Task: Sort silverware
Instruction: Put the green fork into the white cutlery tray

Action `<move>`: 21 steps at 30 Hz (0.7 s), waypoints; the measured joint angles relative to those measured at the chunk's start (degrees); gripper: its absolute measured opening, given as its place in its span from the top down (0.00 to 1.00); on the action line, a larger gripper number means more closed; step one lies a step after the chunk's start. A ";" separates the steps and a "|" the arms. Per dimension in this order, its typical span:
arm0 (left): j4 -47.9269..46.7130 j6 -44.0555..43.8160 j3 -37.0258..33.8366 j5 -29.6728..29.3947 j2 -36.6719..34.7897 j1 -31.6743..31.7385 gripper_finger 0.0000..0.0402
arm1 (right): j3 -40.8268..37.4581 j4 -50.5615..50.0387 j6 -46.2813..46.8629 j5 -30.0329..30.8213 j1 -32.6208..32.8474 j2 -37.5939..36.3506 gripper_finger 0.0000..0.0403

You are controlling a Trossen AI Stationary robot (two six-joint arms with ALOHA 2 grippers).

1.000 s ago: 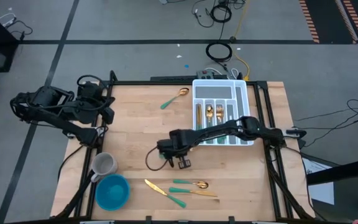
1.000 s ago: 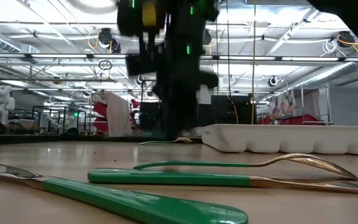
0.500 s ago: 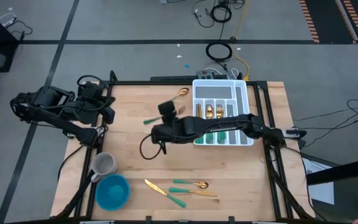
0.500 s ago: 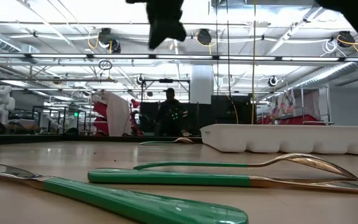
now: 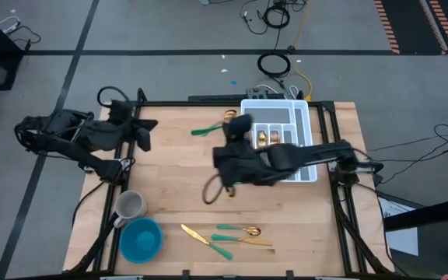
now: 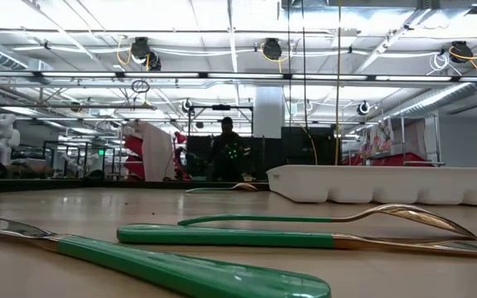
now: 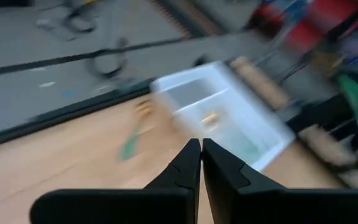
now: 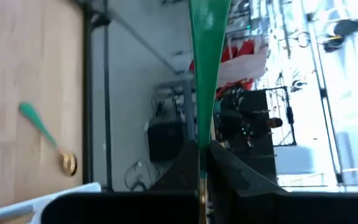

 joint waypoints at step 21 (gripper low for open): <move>84.65 -0.25 0.02 51.71 24.89 7.14 0.94 | 0.03 -11.17 -3.37 20.52 19.49 -7.76 1.00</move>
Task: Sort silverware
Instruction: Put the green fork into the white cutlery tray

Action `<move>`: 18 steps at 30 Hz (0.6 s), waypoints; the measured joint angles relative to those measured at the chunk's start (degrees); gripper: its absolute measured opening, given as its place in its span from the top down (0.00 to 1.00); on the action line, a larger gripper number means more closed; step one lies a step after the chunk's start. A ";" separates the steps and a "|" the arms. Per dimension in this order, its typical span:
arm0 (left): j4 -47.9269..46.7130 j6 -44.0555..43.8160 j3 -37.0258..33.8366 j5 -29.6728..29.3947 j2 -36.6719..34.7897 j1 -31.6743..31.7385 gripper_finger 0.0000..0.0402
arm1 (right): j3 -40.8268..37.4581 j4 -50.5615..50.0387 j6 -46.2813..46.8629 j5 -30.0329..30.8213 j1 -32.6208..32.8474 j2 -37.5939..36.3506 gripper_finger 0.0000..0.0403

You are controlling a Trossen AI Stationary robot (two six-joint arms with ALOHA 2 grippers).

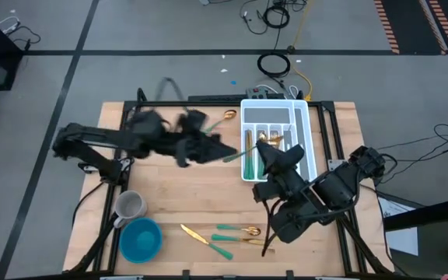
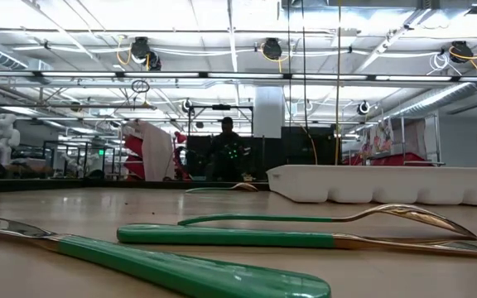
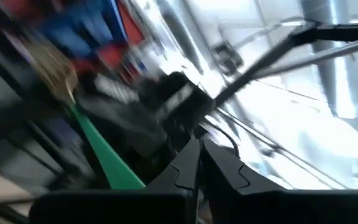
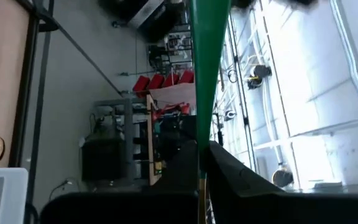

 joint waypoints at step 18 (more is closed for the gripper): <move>12.82 -22.31 -0.02 21.49 5.42 1.64 0.94 | 0.00 -9.48 1.32 0.04 11.14 -2.39 1.00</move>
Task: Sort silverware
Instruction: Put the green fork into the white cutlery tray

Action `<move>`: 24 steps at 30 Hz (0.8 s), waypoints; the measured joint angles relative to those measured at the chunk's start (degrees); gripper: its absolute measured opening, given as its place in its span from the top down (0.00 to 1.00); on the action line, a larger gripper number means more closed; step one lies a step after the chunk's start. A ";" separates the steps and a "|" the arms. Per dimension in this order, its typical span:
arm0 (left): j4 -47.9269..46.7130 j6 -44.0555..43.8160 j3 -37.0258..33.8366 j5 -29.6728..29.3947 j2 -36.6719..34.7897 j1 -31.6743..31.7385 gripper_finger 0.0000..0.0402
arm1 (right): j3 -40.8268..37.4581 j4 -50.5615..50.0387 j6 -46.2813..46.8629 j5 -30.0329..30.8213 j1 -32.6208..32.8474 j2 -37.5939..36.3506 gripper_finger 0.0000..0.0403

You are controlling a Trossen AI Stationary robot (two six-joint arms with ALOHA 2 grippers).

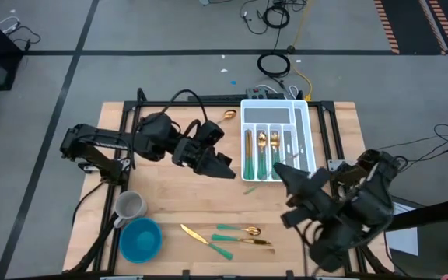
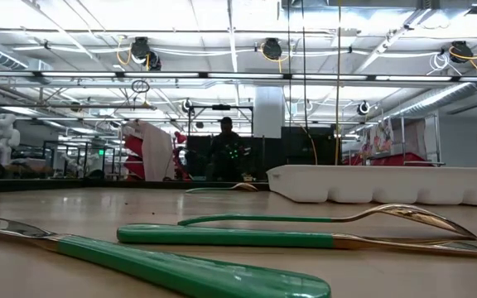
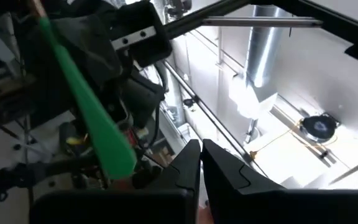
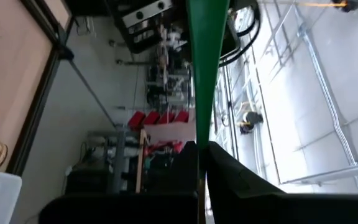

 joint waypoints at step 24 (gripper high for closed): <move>18.96 -8.28 0.02 4.01 9.42 -0.84 0.93 | 0.04 -1.56 -2.62 -0.10 3.16 -2.44 1.00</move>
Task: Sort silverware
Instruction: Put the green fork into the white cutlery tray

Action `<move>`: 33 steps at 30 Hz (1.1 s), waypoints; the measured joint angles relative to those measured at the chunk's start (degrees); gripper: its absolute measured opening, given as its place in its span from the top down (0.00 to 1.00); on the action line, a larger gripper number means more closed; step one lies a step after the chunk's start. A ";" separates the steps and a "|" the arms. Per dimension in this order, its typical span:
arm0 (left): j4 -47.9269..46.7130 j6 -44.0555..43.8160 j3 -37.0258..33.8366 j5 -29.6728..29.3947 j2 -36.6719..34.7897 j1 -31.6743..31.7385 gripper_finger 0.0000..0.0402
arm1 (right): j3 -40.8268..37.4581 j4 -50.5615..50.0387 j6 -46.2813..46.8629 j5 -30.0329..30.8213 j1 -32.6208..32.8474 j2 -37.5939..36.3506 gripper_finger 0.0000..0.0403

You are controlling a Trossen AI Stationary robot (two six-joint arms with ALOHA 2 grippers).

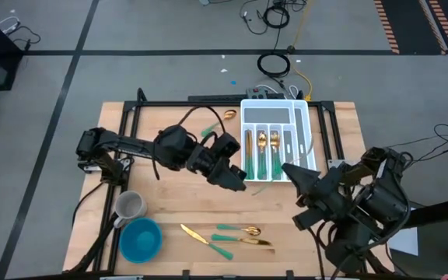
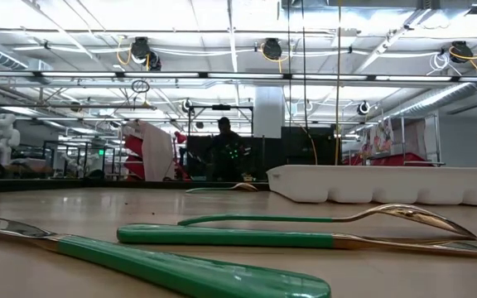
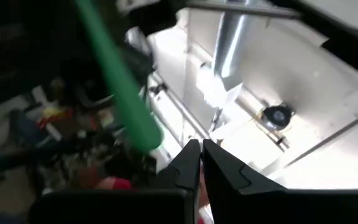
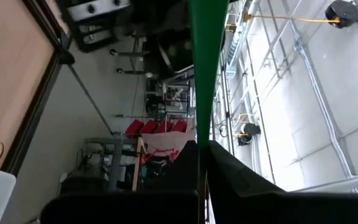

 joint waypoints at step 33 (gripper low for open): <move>-7.69 -1.46 -0.02 -1.01 0.85 2.30 0.44 | 0.00 0.78 0.97 0.13 -0.31 0.46 1.00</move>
